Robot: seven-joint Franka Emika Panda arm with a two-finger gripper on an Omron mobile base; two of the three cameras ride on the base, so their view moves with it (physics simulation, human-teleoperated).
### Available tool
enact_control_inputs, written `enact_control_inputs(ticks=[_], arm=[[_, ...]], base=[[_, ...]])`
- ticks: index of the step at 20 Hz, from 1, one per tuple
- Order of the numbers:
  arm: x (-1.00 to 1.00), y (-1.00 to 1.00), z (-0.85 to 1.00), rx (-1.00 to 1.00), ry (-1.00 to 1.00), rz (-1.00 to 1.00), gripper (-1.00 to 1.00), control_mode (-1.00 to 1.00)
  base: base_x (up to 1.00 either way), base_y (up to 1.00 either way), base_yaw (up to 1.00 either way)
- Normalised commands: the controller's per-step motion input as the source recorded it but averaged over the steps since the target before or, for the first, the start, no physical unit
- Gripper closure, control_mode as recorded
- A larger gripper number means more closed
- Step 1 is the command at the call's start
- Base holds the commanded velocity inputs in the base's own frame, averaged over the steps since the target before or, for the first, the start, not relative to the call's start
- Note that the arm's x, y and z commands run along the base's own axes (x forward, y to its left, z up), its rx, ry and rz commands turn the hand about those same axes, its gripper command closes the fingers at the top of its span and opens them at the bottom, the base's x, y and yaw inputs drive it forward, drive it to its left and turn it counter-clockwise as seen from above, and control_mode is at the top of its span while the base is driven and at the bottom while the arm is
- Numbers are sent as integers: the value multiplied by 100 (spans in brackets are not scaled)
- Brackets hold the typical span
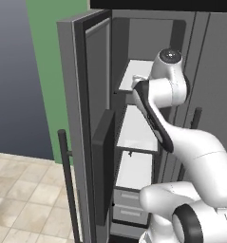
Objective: Store the kebab skewer in the freezer for long-term storage. Close the freezer door after placing the cooked food.
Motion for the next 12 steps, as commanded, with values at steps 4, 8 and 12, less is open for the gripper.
enact_control_inputs(ticks=[4, 8, 12], arm=[[52, 0, 14, 0, -9, 0, 100, -100], [46, 0, 4, 0, -2, 0, 100, -100], [42, -1, 0, 0, 0, 0, 100, -100]], base=[[0, 0, 0], [0, 0, 0], [0, 0, 0]])
